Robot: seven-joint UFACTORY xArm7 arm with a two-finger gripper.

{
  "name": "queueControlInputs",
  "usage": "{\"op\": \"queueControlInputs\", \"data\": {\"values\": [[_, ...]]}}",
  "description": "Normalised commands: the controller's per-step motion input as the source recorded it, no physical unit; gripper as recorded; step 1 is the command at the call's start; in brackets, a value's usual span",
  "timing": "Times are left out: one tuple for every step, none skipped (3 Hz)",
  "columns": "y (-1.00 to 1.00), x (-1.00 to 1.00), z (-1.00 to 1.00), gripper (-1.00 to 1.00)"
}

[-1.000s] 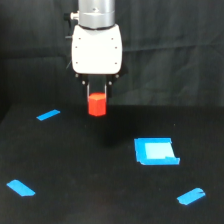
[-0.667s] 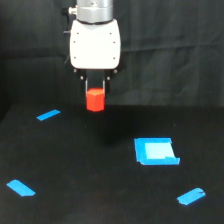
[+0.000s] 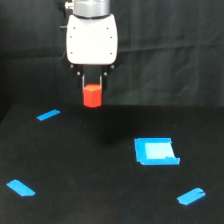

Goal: Pick up the red object from the table

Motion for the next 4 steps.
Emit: {"op": "queueControlInputs", "data": {"values": [[-0.05,-0.06,0.20,-0.95],[-0.11,-0.10,0.30,-0.96],[-0.12,-0.07,0.30,-0.99],[-0.06,-0.04,0.15,-0.98]]}}
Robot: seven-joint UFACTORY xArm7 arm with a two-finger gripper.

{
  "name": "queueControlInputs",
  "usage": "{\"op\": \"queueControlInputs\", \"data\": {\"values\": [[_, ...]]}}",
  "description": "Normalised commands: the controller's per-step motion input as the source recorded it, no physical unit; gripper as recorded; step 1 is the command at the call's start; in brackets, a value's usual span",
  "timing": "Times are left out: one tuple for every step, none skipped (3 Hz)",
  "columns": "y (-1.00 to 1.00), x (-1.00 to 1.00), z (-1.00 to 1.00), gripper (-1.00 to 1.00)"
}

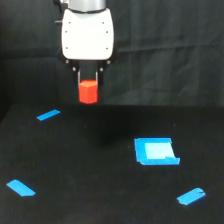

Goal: Pick up the red object from the table

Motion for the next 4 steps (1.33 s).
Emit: {"op": "queueControlInputs", "data": {"values": [[-0.09,-0.05,0.22,-0.99],[-0.10,-0.02,0.07,-0.99],[-0.13,-0.04,0.17,-0.99],[-0.11,-0.03,0.30,-0.99]]}}
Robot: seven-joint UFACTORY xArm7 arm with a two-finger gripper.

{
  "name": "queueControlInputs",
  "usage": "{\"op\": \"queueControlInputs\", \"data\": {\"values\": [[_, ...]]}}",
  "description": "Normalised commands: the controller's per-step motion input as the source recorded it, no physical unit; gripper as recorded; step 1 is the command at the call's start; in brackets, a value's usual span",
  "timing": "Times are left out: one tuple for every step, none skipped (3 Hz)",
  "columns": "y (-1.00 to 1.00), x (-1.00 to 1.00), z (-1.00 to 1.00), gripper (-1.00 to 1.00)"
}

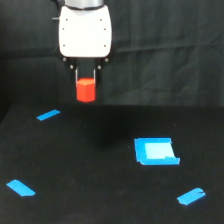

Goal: Pick up the red object from the table

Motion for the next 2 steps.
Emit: {"op": "queueControlInputs", "data": {"values": [[-0.09,-0.05,0.15,-0.99],[-0.08,-0.02,0.05,-0.99]]}}
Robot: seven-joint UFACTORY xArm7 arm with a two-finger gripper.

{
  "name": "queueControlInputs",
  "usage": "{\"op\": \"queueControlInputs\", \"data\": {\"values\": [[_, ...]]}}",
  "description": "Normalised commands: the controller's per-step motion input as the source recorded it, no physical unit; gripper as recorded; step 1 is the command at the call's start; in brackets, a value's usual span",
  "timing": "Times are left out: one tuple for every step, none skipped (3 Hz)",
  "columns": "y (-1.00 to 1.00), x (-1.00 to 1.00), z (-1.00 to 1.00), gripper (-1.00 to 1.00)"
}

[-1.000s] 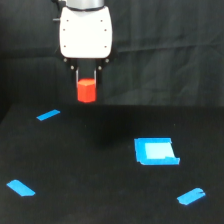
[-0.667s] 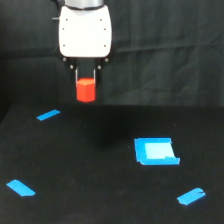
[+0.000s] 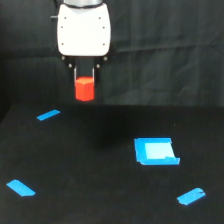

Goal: Pick up the red object from the table

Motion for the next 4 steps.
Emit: {"op": "queueControlInputs", "data": {"values": [[-0.08,0.02,0.03,-0.99],[-0.09,-0.05,0.05,-0.99],[-0.08,0.01,-0.03,-1.00],[-0.10,0.01,0.04,-0.99]]}}
